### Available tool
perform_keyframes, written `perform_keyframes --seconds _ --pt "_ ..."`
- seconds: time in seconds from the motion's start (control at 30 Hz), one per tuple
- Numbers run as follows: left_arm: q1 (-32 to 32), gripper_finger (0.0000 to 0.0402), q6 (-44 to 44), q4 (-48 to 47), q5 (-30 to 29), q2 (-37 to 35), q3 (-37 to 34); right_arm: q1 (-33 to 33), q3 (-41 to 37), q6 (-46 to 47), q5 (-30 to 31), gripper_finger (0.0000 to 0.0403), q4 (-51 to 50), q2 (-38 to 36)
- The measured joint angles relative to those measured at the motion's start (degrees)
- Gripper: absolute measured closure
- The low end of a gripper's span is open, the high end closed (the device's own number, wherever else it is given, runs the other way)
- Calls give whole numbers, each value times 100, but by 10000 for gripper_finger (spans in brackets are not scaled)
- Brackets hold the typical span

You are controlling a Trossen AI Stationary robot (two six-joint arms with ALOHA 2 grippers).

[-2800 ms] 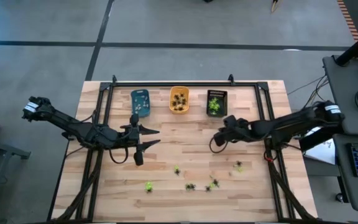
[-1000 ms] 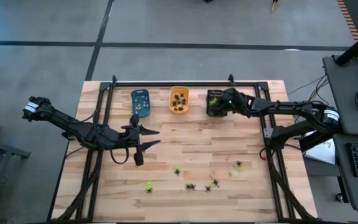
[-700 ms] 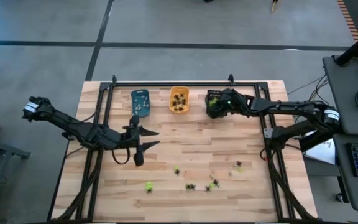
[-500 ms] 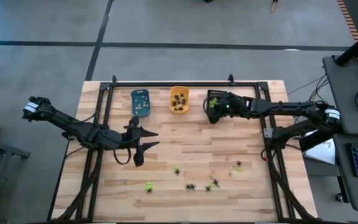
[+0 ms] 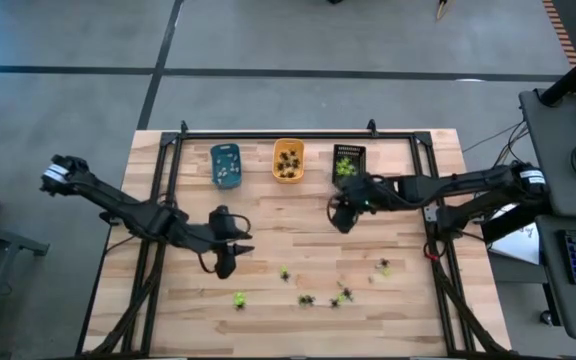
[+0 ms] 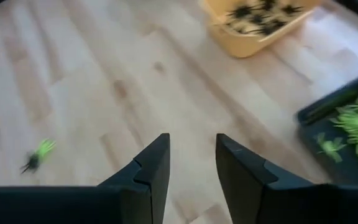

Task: Sort Halloween decoration
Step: Put the green spider toy into the black bin

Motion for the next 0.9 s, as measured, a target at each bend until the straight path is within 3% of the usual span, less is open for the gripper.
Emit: perform_keyframes --seconds 0.27,0.5,0.77,0.9 --pt "-112 263 -706 -396 754 584 0 587 -26 116 0 298 6 9" --pt "-292 263 -2519 -825 1509 1141 0 724 -31 192 0 302 11 11" --pt "-760 263 -3742 -827 1560 1768 0 724 -33 183 2 305 13 11" --pt "-877 263 -3925 -873 1556 2039 197 724 -37 124 1 304 15 12"
